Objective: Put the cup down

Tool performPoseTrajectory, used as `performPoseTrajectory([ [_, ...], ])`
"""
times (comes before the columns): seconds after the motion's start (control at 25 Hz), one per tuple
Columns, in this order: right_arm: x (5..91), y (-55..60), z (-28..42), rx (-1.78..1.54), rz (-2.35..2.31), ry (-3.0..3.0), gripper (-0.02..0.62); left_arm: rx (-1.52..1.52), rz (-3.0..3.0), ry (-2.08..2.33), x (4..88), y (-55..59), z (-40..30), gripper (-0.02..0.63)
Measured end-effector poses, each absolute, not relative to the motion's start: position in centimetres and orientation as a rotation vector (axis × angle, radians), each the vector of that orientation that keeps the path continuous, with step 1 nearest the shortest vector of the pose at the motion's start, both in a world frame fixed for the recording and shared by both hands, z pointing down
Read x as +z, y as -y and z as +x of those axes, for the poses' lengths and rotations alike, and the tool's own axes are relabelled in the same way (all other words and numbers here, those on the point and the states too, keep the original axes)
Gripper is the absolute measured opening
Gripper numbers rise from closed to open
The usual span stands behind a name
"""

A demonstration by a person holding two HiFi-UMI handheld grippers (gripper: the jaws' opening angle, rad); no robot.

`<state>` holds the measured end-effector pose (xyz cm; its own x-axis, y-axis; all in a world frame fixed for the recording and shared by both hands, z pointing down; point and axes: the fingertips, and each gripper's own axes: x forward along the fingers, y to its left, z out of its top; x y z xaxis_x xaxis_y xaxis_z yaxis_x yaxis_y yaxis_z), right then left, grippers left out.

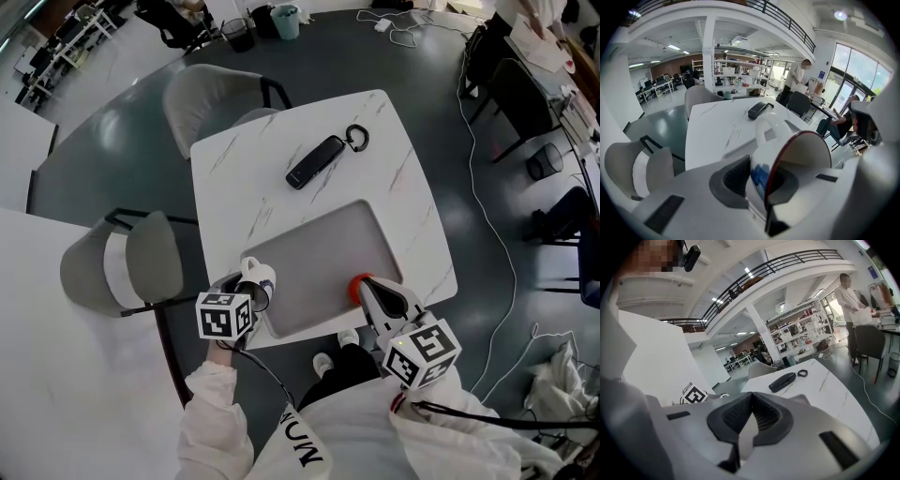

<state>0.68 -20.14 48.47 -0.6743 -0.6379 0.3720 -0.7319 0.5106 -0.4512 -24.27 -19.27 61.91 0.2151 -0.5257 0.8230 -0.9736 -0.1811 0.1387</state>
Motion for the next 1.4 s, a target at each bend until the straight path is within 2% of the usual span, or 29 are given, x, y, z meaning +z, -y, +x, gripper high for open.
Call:
performPoseTrajectory([
  [0.76, 50.5, 21.3, -2.6, 0.914, 1.132, 2.581, 0.005, 1.022, 1.687, 1.22, 67.6, 21.3, -25.9, 0.032],
  [1.4, 51.3, 20.7, -1.5, 0.949, 1.182, 2.544, 0.005, 1.187, 1.618, 1.048, 70.2, 21.8, -26.0, 0.034],
])
